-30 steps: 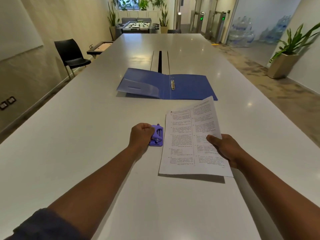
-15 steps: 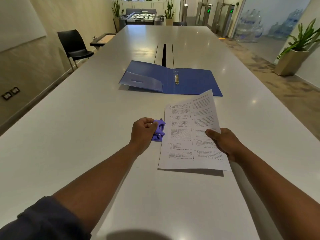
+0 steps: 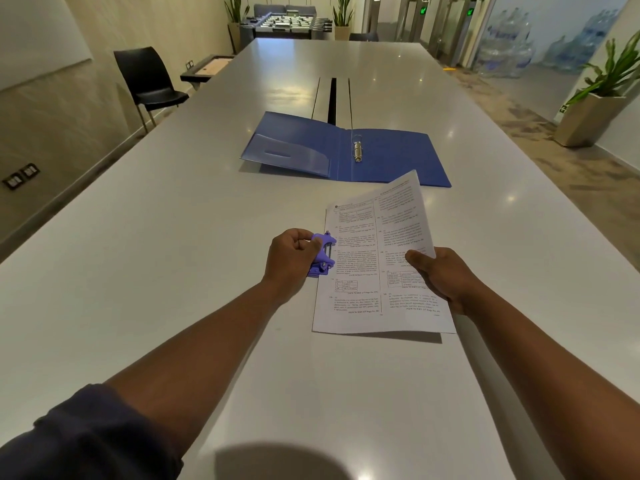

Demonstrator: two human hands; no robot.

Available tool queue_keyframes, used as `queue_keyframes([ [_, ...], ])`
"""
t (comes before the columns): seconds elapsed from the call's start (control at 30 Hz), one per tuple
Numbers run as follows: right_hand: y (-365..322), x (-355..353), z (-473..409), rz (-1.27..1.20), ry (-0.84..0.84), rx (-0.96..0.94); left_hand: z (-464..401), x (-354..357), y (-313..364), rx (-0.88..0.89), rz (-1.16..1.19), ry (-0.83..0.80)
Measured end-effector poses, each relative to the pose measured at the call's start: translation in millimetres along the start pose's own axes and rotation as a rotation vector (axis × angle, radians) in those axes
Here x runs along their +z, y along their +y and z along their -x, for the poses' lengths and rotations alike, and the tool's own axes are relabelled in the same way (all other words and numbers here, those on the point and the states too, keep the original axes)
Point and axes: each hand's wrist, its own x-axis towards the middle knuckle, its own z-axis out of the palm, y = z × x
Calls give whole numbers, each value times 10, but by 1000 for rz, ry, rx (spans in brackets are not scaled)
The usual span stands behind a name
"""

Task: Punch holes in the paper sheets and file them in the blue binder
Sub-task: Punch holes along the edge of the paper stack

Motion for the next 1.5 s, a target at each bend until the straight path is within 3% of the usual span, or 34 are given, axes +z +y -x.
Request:
queue_keyframes([
  [1.5, -51, 15, 16, -47, 5, 33, -3, -20, -25, 10, -22, -32],
])
